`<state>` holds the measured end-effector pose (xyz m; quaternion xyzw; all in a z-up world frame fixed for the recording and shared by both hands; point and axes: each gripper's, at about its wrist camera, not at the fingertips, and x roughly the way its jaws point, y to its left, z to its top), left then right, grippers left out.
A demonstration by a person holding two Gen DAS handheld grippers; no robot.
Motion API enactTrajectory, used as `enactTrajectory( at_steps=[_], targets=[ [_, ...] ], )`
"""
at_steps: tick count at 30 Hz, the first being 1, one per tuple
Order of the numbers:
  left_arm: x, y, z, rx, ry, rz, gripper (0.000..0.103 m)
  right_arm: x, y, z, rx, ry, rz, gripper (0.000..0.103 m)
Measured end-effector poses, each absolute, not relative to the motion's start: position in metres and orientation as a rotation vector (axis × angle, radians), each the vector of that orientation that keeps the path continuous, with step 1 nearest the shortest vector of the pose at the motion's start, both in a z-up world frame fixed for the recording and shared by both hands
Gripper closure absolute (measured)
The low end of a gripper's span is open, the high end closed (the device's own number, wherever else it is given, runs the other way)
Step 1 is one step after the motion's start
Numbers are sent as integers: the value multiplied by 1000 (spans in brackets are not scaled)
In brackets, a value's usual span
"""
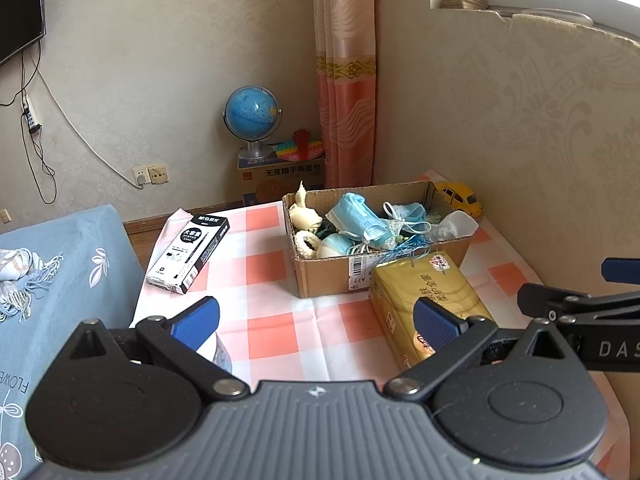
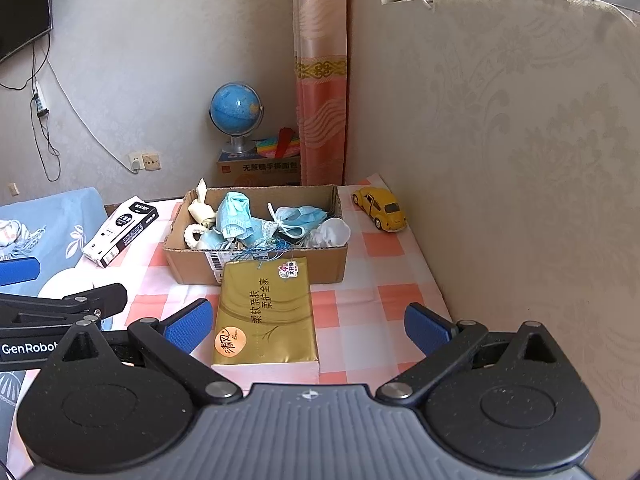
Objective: Organize soft objects
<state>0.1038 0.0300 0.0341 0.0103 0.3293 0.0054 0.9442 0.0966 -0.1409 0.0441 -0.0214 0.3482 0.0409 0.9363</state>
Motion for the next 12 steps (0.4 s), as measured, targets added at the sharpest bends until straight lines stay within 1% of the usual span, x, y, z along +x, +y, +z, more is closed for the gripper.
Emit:
enactTrajectory(
  at_steps=[12],
  targets=[
    [104, 28, 35, 21, 671, 7, 0, 95, -141, 46, -42, 704, 83, 0]
  ],
)
